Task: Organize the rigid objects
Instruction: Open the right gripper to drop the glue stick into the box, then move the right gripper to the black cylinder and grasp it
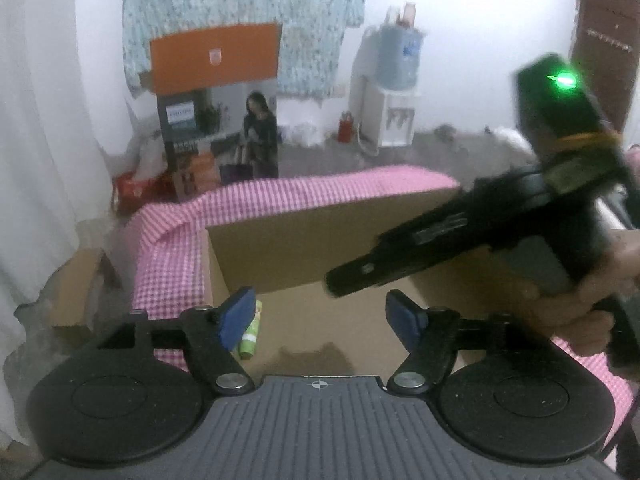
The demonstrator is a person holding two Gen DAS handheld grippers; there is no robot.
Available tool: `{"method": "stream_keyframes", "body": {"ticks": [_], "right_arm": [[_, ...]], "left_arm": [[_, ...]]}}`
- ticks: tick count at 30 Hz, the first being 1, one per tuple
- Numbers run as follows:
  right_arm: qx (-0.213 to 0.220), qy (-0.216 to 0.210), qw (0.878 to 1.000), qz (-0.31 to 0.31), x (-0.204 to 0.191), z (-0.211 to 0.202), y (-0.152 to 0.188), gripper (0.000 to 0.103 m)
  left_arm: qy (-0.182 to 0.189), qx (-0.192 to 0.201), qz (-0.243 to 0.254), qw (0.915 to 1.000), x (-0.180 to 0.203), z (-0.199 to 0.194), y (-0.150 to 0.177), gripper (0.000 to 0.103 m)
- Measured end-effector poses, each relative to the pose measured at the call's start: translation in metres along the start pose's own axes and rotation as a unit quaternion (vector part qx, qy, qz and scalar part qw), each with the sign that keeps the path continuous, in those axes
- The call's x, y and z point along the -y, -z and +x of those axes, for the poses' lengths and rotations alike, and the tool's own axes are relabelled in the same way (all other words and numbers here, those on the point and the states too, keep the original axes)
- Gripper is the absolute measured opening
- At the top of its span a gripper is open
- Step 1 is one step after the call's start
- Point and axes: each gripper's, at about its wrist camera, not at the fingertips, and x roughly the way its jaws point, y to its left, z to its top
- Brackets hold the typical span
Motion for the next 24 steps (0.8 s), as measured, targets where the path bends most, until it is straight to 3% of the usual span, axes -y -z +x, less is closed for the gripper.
{"method": "stream_keyframes", "body": {"ticks": [6, 12, 18, 24], "right_arm": [[0.084, -0.004, 0.996, -0.019, -0.023, -0.076, 0.038, 0.056], [0.149, -0.002, 0.989, -0.014, -0.039, -0.139, 0.108, 0.056], [0.170, 0.015, 0.985, 0.039, -0.019, -0.170, 0.175, 0.056], [0.155, 0.058, 0.981, 0.100, 0.009, -0.154, 0.226, 0.055]], "left_arm": [[0.018, 0.039, 0.023, 0.9988, 0.019, -0.044, 0.011, 0.084], [0.061, 0.056, 0.049, 0.9954, 0.044, -0.071, 0.034, 0.095], [0.109, 0.025, 0.090, 0.9897, 0.079, -0.065, 0.073, 0.096], [0.129, -0.027, 0.131, 0.9825, 0.120, -0.034, 0.114, 0.094]]}}
